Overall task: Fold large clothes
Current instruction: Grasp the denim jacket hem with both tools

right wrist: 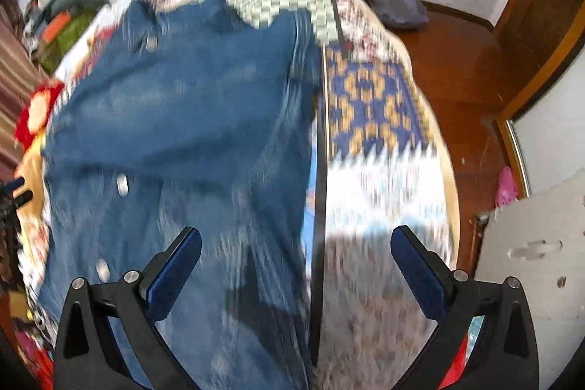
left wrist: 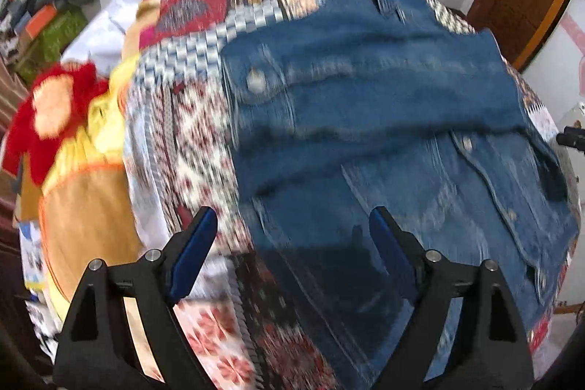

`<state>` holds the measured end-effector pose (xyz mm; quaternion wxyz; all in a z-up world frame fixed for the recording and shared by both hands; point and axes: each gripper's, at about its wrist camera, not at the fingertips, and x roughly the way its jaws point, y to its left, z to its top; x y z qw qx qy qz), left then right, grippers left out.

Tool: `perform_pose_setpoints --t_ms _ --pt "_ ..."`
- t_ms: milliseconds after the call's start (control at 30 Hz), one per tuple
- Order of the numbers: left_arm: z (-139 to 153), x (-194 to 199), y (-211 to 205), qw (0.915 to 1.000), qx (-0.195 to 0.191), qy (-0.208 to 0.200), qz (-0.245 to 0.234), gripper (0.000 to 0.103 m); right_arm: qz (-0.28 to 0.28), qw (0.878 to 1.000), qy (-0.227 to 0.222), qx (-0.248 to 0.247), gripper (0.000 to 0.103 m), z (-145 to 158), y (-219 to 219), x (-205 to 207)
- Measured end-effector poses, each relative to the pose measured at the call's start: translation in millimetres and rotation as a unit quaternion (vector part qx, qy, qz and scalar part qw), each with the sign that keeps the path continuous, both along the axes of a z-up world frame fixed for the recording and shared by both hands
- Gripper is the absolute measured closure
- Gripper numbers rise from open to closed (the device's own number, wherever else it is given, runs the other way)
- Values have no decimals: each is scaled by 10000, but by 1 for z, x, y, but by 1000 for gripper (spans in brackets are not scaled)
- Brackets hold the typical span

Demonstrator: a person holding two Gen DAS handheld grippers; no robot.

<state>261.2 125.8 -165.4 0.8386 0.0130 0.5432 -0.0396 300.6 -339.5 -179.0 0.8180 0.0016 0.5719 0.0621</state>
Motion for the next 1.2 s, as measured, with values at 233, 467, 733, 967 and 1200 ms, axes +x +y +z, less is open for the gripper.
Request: perform_pose_setpoints --t_ms 233,467,733,967,1200 --pt "-31 -62 4 9964 -599 579 162 18 180 9994 271 -87 0 -24 1 -76" --pt "-56 -109 4 9800 -1650 1027 428 18 110 9996 263 31 0 -32 -3 -123" --pt "-65 -123 -27 9772 -1836 1059 140 17 28 9976 287 633 15 -37 -1 -135" --pt "-53 -122 -36 9794 -1848 758 288 41 -282 9944 279 984 39 -38 1 -127" --pt "-14 -126 -35 9837 -1758 324 196 76 -107 9945 368 970 75 -32 -1 -118"
